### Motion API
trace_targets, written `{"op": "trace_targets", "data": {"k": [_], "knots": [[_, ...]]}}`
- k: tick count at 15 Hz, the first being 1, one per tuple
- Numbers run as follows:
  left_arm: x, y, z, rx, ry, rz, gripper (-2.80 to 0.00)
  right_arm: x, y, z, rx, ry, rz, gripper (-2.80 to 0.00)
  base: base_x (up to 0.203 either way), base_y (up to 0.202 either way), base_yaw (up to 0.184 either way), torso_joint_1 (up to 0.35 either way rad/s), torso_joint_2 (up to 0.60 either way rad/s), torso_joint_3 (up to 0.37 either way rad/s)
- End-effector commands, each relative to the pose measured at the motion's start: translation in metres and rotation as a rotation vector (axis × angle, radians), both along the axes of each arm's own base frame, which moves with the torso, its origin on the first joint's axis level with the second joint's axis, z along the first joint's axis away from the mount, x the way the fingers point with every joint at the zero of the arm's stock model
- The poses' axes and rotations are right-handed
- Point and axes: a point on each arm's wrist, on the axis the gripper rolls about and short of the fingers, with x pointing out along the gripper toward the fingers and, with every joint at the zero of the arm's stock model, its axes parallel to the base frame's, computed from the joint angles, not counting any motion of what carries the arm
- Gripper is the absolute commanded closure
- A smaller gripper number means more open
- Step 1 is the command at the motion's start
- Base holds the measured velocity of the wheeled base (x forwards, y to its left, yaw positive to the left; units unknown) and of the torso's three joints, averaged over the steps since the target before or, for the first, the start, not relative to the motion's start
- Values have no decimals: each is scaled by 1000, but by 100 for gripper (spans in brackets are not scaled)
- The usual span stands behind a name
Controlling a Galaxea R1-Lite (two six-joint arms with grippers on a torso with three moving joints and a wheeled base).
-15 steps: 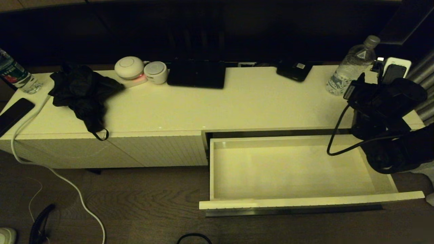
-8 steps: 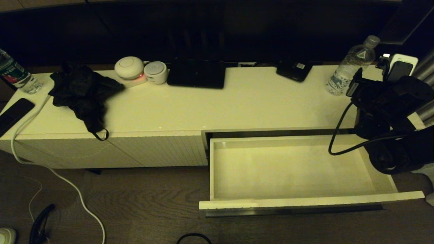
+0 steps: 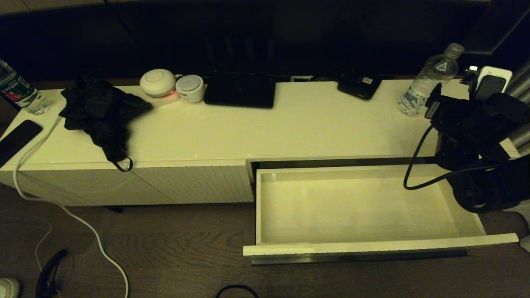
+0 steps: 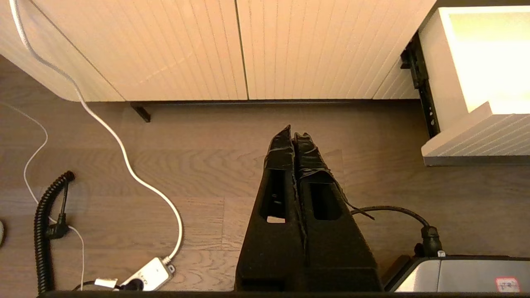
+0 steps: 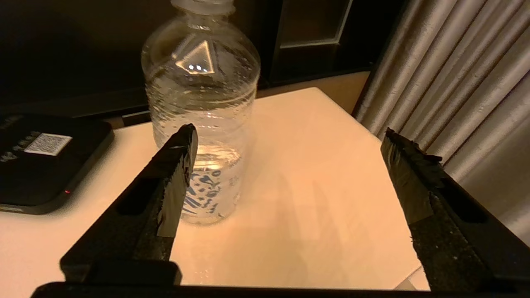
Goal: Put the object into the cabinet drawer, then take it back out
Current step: Put the mineral water in the drawer
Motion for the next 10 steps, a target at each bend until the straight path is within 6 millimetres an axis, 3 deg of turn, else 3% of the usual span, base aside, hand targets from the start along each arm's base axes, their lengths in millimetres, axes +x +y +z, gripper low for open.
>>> {"op": "trace_targets", "data": {"k": [1, 6, 10], "knots": [[0, 0, 0, 0, -2, 0, 0, -5, -4, 7, -1, -19, -16, -280, 0, 0, 0, 0, 0, 0], [0, 0, 0, 0, -1, 0, 0, -8, -20, 7, -5, -9, -60, -280, 0, 0, 0, 0, 0, 0], [0, 0, 0, 0, -1, 0, 0, -7, -20, 2, -2, -1, -55, -280, 0, 0, 0, 0, 0, 0]]}}
